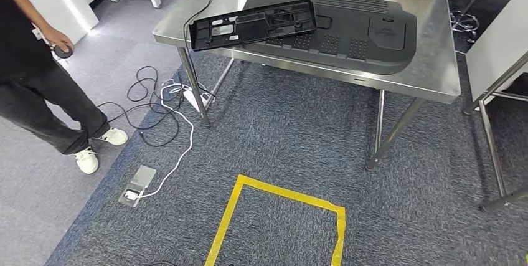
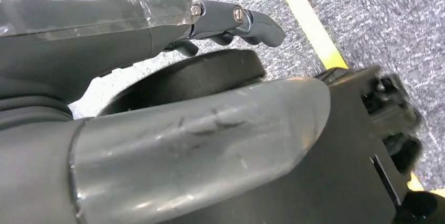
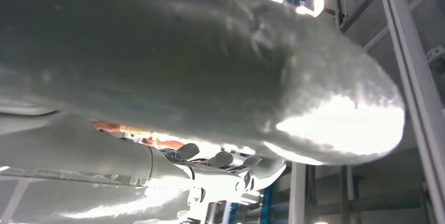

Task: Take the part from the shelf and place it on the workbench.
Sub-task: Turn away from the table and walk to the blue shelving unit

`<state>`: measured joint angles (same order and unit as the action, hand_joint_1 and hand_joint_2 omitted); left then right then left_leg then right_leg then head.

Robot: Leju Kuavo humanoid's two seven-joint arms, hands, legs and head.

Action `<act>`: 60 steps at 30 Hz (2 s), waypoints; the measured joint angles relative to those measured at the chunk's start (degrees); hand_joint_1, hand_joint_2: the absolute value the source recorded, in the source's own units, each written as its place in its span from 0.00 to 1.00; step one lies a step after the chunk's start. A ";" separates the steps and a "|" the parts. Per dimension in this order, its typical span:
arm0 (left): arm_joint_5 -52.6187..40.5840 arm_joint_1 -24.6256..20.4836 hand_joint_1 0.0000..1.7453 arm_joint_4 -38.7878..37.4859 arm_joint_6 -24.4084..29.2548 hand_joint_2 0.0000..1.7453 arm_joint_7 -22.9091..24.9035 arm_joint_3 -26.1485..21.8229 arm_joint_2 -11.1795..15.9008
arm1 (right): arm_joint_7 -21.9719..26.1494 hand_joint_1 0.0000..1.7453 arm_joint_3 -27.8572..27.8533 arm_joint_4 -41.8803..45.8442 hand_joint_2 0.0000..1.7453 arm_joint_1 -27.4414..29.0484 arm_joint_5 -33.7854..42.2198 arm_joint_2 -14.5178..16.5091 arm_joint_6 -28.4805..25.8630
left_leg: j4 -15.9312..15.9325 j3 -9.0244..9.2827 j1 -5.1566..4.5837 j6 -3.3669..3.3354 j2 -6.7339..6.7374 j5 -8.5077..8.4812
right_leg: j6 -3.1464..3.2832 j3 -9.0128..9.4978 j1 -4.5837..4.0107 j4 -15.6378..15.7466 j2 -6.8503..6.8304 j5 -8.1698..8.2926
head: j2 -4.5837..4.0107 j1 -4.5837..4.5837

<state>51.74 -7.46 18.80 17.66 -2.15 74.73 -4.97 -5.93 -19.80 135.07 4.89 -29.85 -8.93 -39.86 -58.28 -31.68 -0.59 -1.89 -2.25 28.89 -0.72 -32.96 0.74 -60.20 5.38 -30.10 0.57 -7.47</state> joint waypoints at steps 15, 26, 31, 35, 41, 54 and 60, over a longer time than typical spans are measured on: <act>0.05 0.02 0.00 0.02 -0.37 0.00 0.16 0.04 0.05 | 0.29 0.00 -0.10 0.56 0.00 0.48 0.79 -0.05 -0.15 | -0.63 1.80 0.02 1.94 8.03 2.11 | 0.42 -0.39 0.04 1.14 -6.46 1.85 | 0.00 0.45; 0.13 -0.12 0.00 0.09 -0.44 0.00 0.15 0.14 0.20 | 0.80 0.00 -0.17 0.73 0.00 0.29 1.04 0.01 -0.15 | -2.65 0.21 0.52 1.25 -1.29 1.31 | 1.03 -0.33 -0.19 1.09 0.44 2.28 | 0.00 0.38; 0.19 -0.20 0.00 0.13 -0.51 0.00 0.09 0.53 0.23 | 1.00 0.00 -0.46 0.73 0.00 0.30 1.04 0.04 -0.16 | 0.15 1.02 0.37 0.25 0.43 0.49 | -0.46 -1.55 0.08 0.03 0.15 1.72 | 0.00 0.52; 0.21 0.02 0.00 0.15 -0.65 0.00 0.09 0.92 0.25 | 1.11 0.00 -0.70 0.73 0.00 0.10 1.11 0.07 -0.16 | 0.71 0.92 0.39 -0.29 3.46 0.15 | -1.26 -6.85 0.06 -11.75 -4.68 -4.61 | 0.00 0.98; 0.24 0.06 0.00 0.15 -0.78 0.00 0.10 1.07 0.26 | 1.11 0.00 -0.73 0.73 0.00 0.11 1.14 0.06 -0.15 | 0.34 1.19 0.19 0.50 7.67 0.85 | -1.29 -0.23 0.14 0.11 -7.95 1.68 | 0.00 0.96; 0.35 -0.21 0.00 0.17 -0.17 0.00 0.00 1.37 0.30 | 1.61 0.00 -1.11 1.03 0.00 0.22 1.94 0.50 -0.16 | -11.07 -3.08 0.77 2.23 2.05 4.83 | 1.36 0.70 0.11 2.24 -1.31 2.37 | 0.00 0.67; 0.43 -0.19 0.00 0.18 -0.35 0.00 0.01 1.42 0.31 | 2.15 0.00 -1.20 1.03 0.00 0.36 2.17 0.79 -0.15 | -0.16 0.89 0.93 1.21 -0.69 0.69 | -0.41 -0.22 0.46 1.91 2.26 2.59 | 0.00 0.70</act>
<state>52.17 -7.65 18.98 17.31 -2.14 76.15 -4.66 -3.78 -21.00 136.10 5.25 -27.67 -8.14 -40.01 -58.43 -30.79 0.34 -0.67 -2.93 29.57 -1.14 -33.18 1.20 -58.29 7.65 -27.51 0.57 -6.76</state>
